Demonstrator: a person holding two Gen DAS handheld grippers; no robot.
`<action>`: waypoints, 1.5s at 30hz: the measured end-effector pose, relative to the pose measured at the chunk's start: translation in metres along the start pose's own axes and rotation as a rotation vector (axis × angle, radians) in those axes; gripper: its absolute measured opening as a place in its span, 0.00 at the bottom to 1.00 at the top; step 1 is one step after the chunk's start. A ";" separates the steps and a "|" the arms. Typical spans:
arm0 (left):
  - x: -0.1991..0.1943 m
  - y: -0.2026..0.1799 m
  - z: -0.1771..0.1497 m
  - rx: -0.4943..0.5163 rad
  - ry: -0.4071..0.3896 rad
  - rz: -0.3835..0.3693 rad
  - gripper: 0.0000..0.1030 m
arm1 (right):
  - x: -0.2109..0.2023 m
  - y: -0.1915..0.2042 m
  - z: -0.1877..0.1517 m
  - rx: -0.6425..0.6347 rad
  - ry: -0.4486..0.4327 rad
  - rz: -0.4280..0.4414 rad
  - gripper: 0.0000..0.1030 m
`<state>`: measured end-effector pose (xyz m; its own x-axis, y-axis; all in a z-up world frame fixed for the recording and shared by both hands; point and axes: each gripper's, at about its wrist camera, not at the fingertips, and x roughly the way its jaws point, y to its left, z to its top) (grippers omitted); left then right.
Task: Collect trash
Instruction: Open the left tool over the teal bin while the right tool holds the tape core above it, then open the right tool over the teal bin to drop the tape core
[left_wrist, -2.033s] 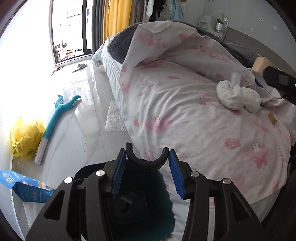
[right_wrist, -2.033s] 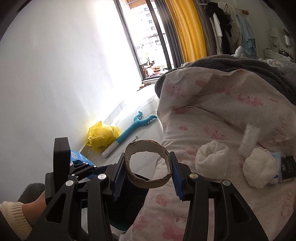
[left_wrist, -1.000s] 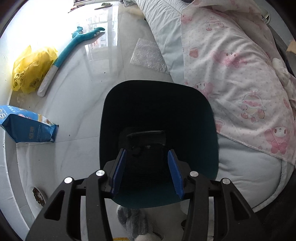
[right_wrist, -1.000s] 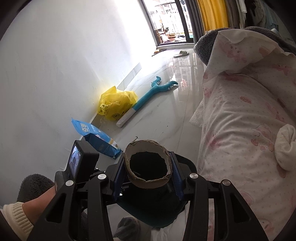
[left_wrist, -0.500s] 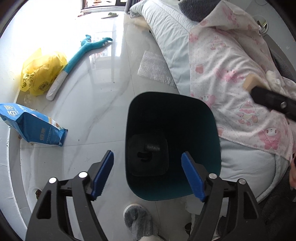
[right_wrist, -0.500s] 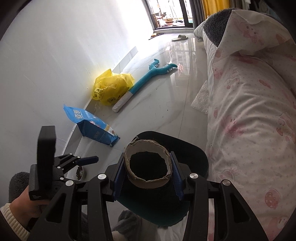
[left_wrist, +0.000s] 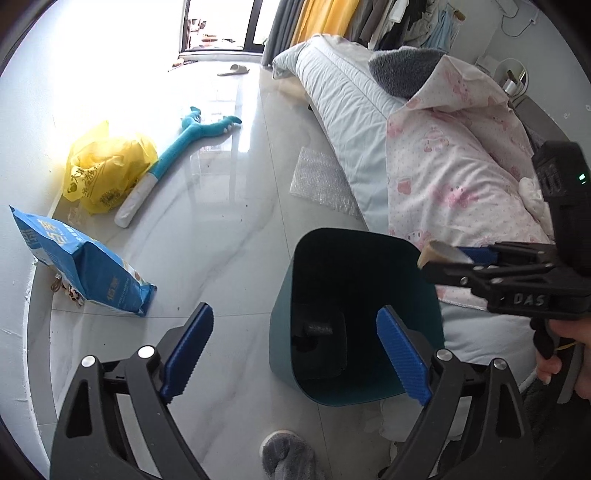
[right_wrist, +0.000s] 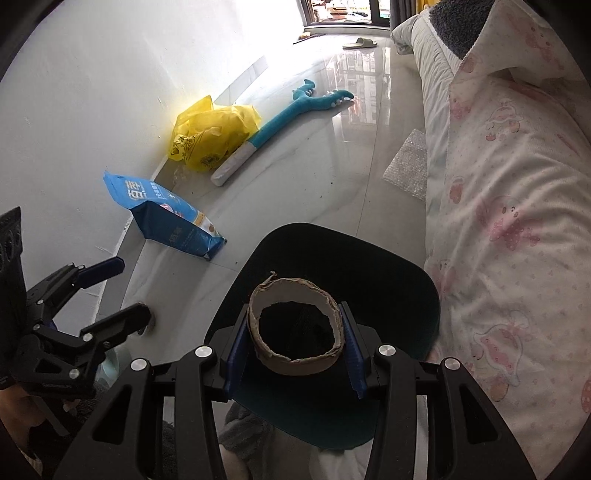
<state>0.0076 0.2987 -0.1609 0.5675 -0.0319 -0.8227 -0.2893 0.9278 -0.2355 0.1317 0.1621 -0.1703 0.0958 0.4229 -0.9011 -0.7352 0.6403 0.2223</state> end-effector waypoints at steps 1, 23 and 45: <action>-0.003 0.001 0.000 0.002 -0.012 -0.002 0.89 | 0.003 0.002 -0.001 -0.002 0.006 -0.007 0.45; -0.073 0.002 0.010 0.032 -0.302 0.018 0.89 | 0.064 0.005 -0.019 0.009 0.182 -0.096 0.46; -0.111 -0.058 0.022 0.154 -0.491 0.008 0.89 | 0.053 -0.014 -0.023 0.020 0.166 -0.103 0.72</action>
<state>-0.0223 0.2569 -0.0446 0.8715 0.1190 -0.4757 -0.1988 0.9725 -0.1210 0.1317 0.1605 -0.2303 0.0566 0.2443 -0.9681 -0.7134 0.6882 0.1319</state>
